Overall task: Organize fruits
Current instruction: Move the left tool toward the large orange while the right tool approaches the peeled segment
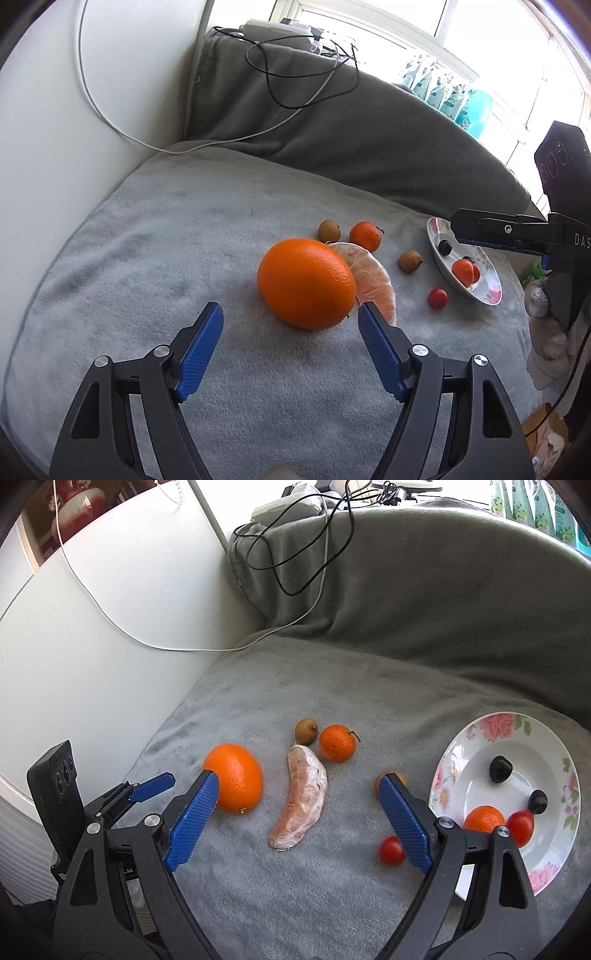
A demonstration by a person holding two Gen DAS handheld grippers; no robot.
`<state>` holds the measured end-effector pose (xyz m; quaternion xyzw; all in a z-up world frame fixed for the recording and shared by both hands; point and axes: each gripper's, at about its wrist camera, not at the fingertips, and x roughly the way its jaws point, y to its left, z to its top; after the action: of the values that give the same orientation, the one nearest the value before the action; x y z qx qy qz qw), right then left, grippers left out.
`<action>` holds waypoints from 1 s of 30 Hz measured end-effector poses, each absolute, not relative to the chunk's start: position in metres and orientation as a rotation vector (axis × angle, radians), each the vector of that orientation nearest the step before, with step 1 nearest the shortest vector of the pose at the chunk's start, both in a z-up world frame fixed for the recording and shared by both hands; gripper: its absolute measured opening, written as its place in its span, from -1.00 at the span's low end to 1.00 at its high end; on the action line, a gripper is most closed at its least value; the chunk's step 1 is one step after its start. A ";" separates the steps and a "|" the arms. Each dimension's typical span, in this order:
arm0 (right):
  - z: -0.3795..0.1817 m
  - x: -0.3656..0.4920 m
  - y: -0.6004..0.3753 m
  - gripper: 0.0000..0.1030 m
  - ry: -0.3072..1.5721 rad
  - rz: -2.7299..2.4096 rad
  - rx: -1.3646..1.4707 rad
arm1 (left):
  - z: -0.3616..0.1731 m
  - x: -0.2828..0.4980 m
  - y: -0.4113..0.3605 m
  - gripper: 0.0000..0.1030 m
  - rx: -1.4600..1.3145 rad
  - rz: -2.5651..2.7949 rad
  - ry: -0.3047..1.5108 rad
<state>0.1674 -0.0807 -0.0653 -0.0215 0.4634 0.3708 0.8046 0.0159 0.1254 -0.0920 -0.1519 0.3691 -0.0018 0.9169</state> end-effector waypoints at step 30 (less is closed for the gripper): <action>-0.120 0.184 -0.002 0.60 1.217 0.999 0.006 | -0.111 0.036 0.123 0.45 -0.419 -0.100 0.834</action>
<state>0.1840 -0.0024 -0.1204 0.0026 0.5475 0.4496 0.7057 0.0365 0.1227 -0.1107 -0.2018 0.4019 -0.0482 0.8919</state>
